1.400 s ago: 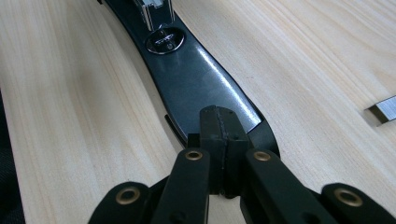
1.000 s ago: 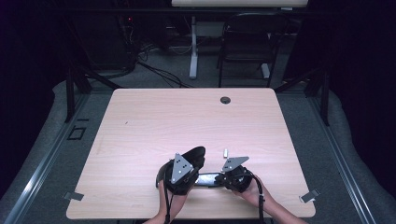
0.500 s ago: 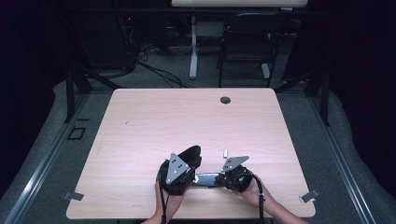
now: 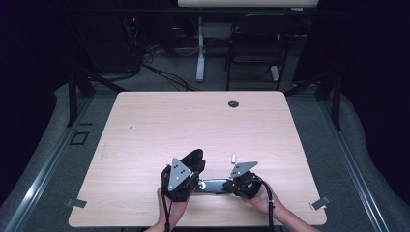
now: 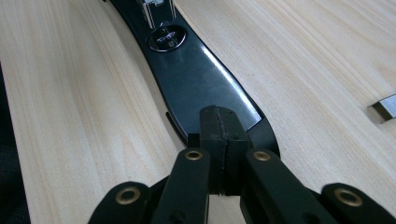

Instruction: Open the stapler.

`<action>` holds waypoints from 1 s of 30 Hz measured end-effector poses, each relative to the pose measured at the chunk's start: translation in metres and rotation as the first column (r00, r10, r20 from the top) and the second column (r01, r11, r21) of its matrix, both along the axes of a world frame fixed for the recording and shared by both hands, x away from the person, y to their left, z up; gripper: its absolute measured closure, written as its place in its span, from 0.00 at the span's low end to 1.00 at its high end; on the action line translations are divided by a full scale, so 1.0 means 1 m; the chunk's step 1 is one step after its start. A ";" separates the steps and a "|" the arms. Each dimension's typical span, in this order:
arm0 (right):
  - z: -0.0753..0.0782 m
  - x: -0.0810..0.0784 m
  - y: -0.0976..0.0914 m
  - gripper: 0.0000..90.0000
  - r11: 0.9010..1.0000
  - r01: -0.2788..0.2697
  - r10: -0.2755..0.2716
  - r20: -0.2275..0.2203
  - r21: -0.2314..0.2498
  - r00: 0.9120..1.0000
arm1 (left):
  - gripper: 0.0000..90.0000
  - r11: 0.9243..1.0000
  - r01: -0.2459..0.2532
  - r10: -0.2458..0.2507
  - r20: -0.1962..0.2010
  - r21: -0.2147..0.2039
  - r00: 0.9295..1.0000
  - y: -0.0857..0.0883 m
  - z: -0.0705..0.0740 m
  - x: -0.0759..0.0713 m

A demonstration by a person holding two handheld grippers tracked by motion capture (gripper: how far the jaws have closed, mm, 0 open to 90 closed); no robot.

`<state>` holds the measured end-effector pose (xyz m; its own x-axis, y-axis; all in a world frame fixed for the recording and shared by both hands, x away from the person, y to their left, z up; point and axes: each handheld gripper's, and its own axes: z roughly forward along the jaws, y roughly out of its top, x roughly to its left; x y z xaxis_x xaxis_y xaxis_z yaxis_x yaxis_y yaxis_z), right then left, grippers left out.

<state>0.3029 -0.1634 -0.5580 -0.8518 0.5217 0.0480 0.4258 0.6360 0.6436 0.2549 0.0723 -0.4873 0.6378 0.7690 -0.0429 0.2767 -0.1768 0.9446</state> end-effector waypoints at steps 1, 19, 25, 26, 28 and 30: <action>0.000 0.000 0.000 1.00 1.000 0.001 -0.001 0.001 0.003 1.000 | 1.00 1.000 0.000 0.000 0.000 -0.006 1.000 0.001 0.000 0.000; 0.000 0.000 0.002 1.00 1.000 0.008 -0.008 -0.005 -0.001 1.000 | 1.00 0.998 -0.049 0.049 0.012 -0.028 0.999 0.012 0.007 0.001; 0.000 0.001 0.001 1.00 1.000 0.003 -0.003 -0.010 0.001 1.000 | 1.00 0.998 -0.064 0.064 0.021 -0.028 0.998 0.018 0.010 0.002; 0.000 0.001 0.001 1.00 1.000 0.003 -0.003 -0.011 0.002 1.000 | 1.00 0.998 -0.064 0.064 0.021 -0.028 0.998 0.018 0.010 0.002; 0.000 0.000 0.001 1.00 1.000 0.003 -0.003 -0.010 0.000 1.000 | 1.00 0.997 -0.066 0.066 0.023 -0.026 0.998 0.021 0.011 0.002; 0.000 0.000 0.001 1.00 1.000 0.005 -0.005 -0.010 -0.001 1.000 | 1.00 0.997 -0.070 0.071 0.026 -0.022 0.997 0.024 0.013 0.002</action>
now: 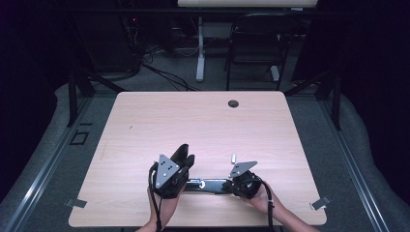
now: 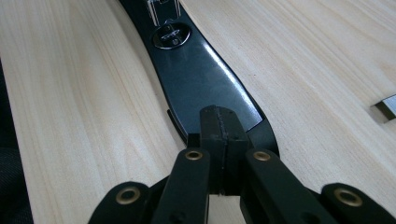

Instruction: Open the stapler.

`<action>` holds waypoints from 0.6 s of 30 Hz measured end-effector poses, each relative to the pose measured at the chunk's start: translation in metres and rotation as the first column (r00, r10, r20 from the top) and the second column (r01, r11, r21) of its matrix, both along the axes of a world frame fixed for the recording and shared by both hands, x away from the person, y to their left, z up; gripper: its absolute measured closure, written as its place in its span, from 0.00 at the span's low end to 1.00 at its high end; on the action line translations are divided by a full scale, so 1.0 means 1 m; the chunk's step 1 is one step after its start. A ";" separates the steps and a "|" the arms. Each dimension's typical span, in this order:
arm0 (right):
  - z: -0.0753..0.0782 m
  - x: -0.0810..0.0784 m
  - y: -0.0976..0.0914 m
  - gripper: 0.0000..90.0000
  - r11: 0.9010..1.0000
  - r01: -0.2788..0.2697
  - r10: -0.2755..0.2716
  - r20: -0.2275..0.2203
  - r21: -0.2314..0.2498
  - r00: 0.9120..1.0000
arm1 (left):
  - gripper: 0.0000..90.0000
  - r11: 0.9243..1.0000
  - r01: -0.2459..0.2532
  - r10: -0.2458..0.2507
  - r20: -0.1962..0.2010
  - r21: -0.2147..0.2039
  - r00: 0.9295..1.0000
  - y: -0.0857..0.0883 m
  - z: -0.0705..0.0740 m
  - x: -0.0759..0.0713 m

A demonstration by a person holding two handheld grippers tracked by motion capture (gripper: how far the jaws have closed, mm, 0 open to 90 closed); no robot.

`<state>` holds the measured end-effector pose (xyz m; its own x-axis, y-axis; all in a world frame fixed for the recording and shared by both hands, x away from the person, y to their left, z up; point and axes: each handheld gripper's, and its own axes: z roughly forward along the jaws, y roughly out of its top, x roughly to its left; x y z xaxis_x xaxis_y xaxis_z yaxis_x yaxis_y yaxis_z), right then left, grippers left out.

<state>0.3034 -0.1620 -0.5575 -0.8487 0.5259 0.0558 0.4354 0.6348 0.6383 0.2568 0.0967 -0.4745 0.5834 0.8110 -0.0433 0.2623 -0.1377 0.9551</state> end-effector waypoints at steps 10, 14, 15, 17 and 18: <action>0.000 0.000 0.000 1.00 1.000 -0.002 0.002 -0.003 -0.002 1.000 | 1.00 0.999 -0.019 0.018 0.018 0.034 1.000 0.011 0.005 0.000; 0.000 0.000 0.001 1.00 1.000 0.006 -0.006 -0.006 0.000 1.000 | 1.00 0.999 -0.026 0.026 0.009 0.029 1.000 0.015 0.007 0.000; 0.000 0.000 0.001 1.00 1.000 0.005 -0.005 -0.004 -0.001 1.000 | 1.00 0.999 -0.023 0.023 0.005 0.029 1.000 0.015 0.007 0.000; 0.000 0.000 0.001 1.00 1.000 0.005 -0.005 -0.007 0.000 1.000 | 1.00 0.999 -0.024 0.024 -0.001 0.022 1.000 0.017 0.008 0.000; 0.001 0.001 0.001 1.00 1.000 0.001 -0.001 -0.009 -0.003 1.000 | 1.00 1.000 -0.023 0.024 -0.003 0.021 1.000 0.018 0.008 0.000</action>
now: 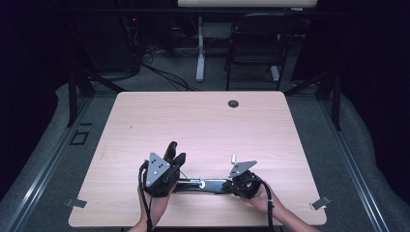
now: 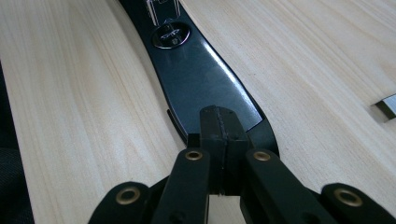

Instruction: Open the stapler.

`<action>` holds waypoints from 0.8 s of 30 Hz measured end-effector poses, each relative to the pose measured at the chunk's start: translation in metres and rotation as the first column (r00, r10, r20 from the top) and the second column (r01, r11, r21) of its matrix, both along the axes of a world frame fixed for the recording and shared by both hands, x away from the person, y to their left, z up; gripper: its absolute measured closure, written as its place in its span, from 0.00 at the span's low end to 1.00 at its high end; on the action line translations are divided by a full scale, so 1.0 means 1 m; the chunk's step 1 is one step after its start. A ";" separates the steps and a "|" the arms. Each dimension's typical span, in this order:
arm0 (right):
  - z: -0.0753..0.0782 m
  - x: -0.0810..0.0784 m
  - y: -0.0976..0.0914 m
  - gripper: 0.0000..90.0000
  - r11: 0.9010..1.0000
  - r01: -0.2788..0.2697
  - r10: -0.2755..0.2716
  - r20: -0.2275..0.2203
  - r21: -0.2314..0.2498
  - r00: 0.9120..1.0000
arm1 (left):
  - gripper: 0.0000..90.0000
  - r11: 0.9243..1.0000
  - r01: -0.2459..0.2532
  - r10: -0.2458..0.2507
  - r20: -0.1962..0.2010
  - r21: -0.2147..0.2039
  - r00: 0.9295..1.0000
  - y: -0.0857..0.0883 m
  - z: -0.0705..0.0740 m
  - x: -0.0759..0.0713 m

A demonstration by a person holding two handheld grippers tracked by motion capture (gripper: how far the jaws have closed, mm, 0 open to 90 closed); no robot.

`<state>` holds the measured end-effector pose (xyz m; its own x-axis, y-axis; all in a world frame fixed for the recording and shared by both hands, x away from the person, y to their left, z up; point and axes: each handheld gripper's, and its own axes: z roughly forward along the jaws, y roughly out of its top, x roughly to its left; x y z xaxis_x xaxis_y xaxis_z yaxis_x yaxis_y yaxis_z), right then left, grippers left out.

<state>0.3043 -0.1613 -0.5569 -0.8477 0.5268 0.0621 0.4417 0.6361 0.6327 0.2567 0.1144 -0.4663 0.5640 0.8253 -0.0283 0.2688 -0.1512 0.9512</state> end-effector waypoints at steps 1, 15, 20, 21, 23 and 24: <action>0.000 0.000 0.000 1.00 1.000 -0.001 0.001 -0.002 0.000 1.000 | 1.00 1.000 0.000 0.000 0.000 0.000 1.000 0.000 0.000 0.000; 0.000 0.000 0.001 1.00 1.000 0.004 -0.004 -0.002 0.000 1.000 | 1.00 0.998 -0.056 0.056 -0.006 -0.035 0.998 0.028 0.008 -0.001; 0.000 0.000 0.001 1.00 1.000 0.006 -0.006 -0.002 -0.001 1.000 | 1.00 0.998 -0.056 0.056 -0.002 -0.027 0.998 0.029 0.008 -0.001; 0.000 0.000 0.001 1.00 1.000 0.006 -0.006 -0.003 0.001 1.000 | 1.00 0.998 -0.055 0.055 -0.003 -0.025 0.998 0.029 0.008 -0.001; 0.000 0.000 0.001 1.00 1.000 0.004 -0.004 -0.004 0.001 1.000 | 1.00 0.998 -0.051 0.051 -0.007 -0.023 0.999 0.029 0.008 -0.001; 0.000 0.000 0.001 1.00 1.000 0.004 -0.004 -0.005 0.001 1.000 | 1.00 0.998 -0.049 0.049 -0.008 -0.026 0.999 0.030 0.008 -0.001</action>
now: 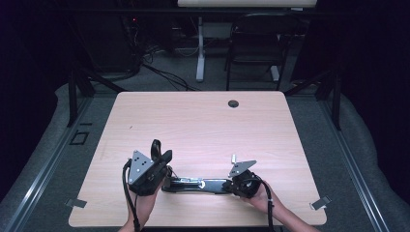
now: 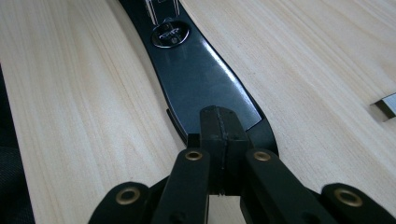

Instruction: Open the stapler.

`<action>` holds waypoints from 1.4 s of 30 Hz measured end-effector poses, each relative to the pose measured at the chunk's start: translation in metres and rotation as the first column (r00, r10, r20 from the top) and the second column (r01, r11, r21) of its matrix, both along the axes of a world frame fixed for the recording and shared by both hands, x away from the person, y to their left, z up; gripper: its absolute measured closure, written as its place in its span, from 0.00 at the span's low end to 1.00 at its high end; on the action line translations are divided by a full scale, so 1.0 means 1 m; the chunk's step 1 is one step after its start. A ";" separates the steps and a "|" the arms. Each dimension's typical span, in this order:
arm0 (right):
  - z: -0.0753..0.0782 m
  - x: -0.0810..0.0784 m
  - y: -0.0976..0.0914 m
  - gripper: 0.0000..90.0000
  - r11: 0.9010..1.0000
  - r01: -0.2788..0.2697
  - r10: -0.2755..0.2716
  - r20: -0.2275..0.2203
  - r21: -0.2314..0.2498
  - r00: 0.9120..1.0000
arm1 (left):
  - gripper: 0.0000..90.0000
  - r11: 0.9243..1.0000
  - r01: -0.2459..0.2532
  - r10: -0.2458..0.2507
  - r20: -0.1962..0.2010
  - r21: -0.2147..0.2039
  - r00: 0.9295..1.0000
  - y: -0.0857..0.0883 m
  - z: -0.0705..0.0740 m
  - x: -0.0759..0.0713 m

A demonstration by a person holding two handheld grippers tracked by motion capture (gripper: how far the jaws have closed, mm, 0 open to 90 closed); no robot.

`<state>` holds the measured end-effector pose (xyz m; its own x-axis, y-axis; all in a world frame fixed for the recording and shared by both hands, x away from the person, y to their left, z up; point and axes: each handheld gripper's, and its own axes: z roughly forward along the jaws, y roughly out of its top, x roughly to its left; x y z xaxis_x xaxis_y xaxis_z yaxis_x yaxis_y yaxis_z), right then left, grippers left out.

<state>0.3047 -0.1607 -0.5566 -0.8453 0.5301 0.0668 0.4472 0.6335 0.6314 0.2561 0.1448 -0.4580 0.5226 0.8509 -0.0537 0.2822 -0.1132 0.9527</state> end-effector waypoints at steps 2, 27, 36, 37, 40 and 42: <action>0.000 0.000 0.000 1.00 1.000 -0.004 0.004 -0.001 -0.004 1.000 | 1.00 1.000 -0.003 0.003 0.000 0.003 1.000 0.001 0.000 0.000; 0.000 0.001 -0.002 1.00 1.000 -0.001 0.001 -0.008 0.008 1.000 | 1.00 0.998 -0.055 0.055 -0.016 -0.025 0.998 0.028 0.000 -0.003; 0.000 0.001 -0.002 1.00 1.000 -0.002 0.002 -0.004 0.003 1.000 | 1.00 0.998 -0.066 0.066 -0.019 -0.014 0.998 0.029 0.000 -0.003; 0.000 0.001 -0.002 1.00 1.000 -0.001 0.001 -0.004 0.002 1.000 | 1.00 0.998 -0.066 0.066 -0.019 -0.014 0.998 0.029 0.000 -0.003; 0.000 0.001 -0.002 1.00 1.000 -0.001 0.001 -0.005 0.003 1.000 | 1.00 0.996 -0.089 0.089 -0.015 -0.010 0.996 0.032 -0.001 -0.004; 0.000 0.001 -0.002 1.00 1.000 0.002 -0.002 -0.008 0.007 1.000 | 1.00 0.993 -0.117 0.117 -0.023 -0.013 0.993 0.039 -0.001 -0.004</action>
